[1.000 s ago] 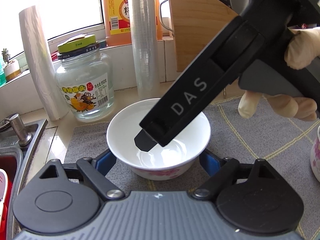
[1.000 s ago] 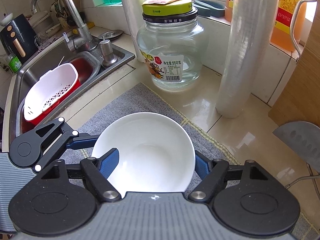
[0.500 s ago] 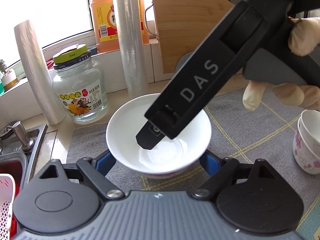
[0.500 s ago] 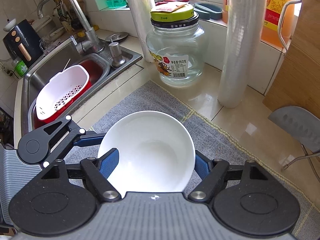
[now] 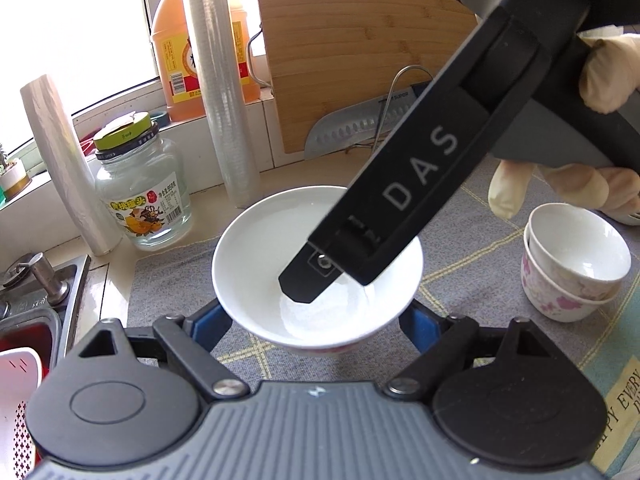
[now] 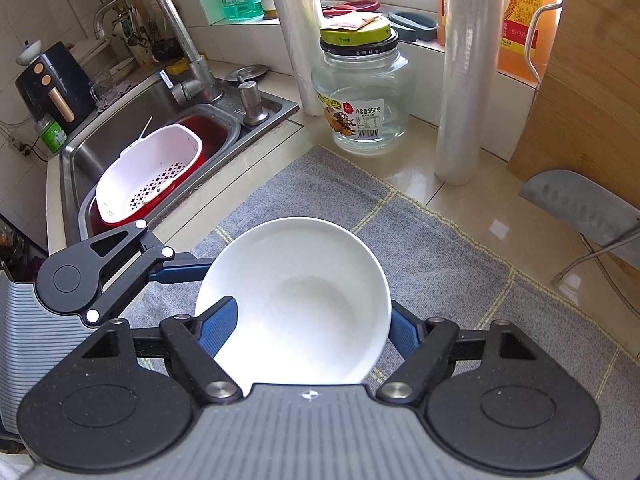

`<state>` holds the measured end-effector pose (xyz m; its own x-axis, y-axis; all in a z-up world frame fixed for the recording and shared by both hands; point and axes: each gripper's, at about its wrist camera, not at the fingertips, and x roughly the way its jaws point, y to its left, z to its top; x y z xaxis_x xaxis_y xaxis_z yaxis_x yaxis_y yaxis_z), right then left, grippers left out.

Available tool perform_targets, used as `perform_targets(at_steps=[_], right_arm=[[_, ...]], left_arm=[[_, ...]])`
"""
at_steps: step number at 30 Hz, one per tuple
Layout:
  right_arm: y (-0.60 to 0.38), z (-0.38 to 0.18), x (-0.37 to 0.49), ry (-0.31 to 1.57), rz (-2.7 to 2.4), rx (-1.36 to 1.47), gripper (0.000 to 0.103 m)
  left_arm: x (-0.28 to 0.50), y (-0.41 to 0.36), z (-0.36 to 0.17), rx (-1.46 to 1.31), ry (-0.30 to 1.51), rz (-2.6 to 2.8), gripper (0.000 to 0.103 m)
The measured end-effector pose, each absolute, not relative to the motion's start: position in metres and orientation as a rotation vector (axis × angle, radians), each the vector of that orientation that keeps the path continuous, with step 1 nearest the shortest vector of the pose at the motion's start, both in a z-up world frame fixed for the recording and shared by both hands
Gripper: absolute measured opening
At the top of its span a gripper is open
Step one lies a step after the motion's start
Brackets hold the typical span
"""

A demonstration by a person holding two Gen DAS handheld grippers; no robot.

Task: Organize plates and bowls

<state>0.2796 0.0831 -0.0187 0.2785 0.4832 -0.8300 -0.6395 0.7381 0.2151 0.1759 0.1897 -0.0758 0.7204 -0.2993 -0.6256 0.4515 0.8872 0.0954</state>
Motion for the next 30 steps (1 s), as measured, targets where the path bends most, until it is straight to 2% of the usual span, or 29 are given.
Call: perform_targets(at_steps=[30], right_arm=[[-0.006,0.013,0.198,1.008,0.643,-0.110,0.084]], left_arm=[[0.117,0.131,-0.043,0.320,0.626,-0.603,0.089]])
